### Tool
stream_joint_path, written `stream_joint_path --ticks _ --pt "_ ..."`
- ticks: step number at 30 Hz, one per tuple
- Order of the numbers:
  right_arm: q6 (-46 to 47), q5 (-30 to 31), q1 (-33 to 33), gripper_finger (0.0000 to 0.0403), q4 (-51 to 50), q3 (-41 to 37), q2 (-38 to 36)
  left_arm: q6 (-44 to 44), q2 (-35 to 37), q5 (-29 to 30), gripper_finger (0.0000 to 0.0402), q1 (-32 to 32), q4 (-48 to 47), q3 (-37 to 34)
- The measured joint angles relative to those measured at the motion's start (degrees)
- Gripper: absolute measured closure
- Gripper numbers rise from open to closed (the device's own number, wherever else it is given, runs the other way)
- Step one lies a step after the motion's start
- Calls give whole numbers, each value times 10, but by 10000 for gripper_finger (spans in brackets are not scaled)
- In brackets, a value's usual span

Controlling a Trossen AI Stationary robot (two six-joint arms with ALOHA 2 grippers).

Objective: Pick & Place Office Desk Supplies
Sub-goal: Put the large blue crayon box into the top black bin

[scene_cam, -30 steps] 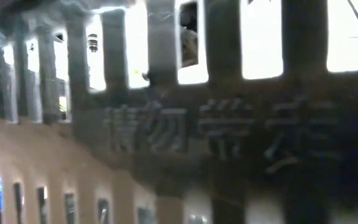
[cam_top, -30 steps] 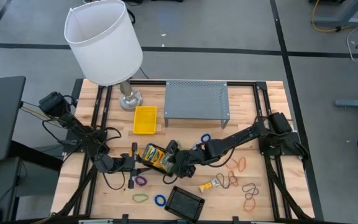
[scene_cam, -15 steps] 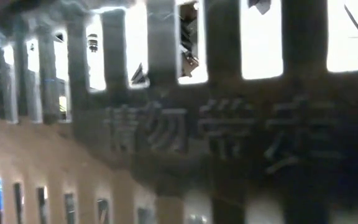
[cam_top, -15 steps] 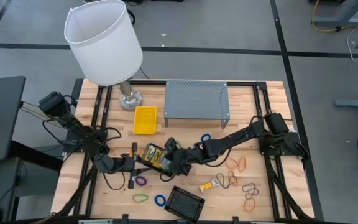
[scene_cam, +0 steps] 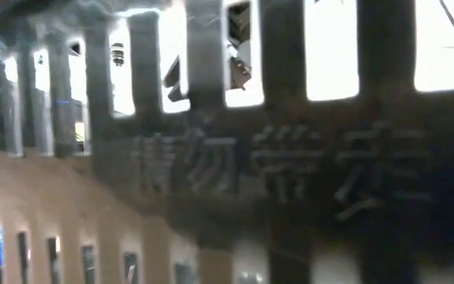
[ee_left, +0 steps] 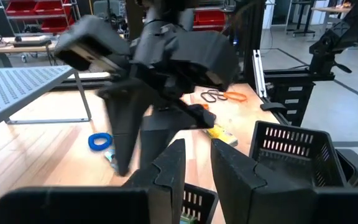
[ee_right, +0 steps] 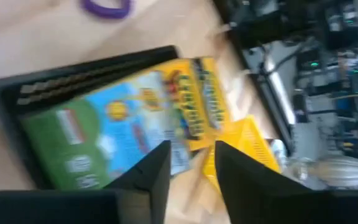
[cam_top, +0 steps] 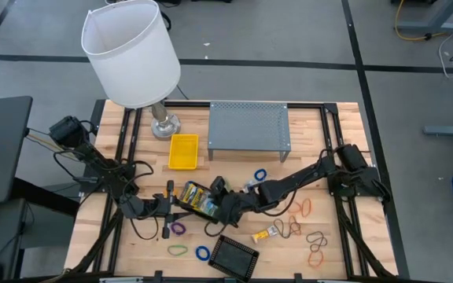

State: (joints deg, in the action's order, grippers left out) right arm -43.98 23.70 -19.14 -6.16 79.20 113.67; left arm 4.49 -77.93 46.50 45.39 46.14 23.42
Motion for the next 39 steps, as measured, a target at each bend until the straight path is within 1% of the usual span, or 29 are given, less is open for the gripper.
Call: stream_joint_path --ticks 3,5,7,10,11,13,16,19,21,25,26,27,31,36,39 --pt "37 -25 -2 342 -32 0 0 9 0 -2 316 0 0 0" --pt "63 -36 -1 381 -53 0 0 12 0 -30 316 0 0 0" --pt "82 -44 -3 394 -73 0 0 3 0 -100 316 -1 11 -1" --pt "99 -45 -11 388 -78 0 0 -48 1 -230 316 -1 77 -1" --pt "101 -45 -14 388 -79 0 0 -67 1 -260 316 -1 103 -1" --pt "101 -45 -21 394 -79 0 0 -96 2 -289 316 0 141 -1" --pt "102 -34 -31 398 -79 0 0 -108 1 -280 316 -3 141 -5" --pt "106 -21 -39 392 -85 0 0 -75 0 -279 316 -18 166 -45" --pt "108 -14 -42 391 -90 0 0 -59 0 -281 316 -28 224 -87" --pt "108 -11 -45 398 -94 0 0 -54 0 -281 316 -39 398 -183" --pt "108 -11 -45 399 -95 0 0 -51 0 -281 316 -42 431 -204" --pt "108 -11 -45 399 -96 0 0 -46 4 -279 316 -43 440 -219" --pt "107 -10 -44 393 -102 0 -1 -26 31 -231 325 -50 386 -230" --pt "111 -13 -38 389 -104 0 -1 -20 57 -249 351 -68 323 -230" --pt "111 -18 -35 394 -107 0 -1 -30 87 -260 367 -73 302 -230"
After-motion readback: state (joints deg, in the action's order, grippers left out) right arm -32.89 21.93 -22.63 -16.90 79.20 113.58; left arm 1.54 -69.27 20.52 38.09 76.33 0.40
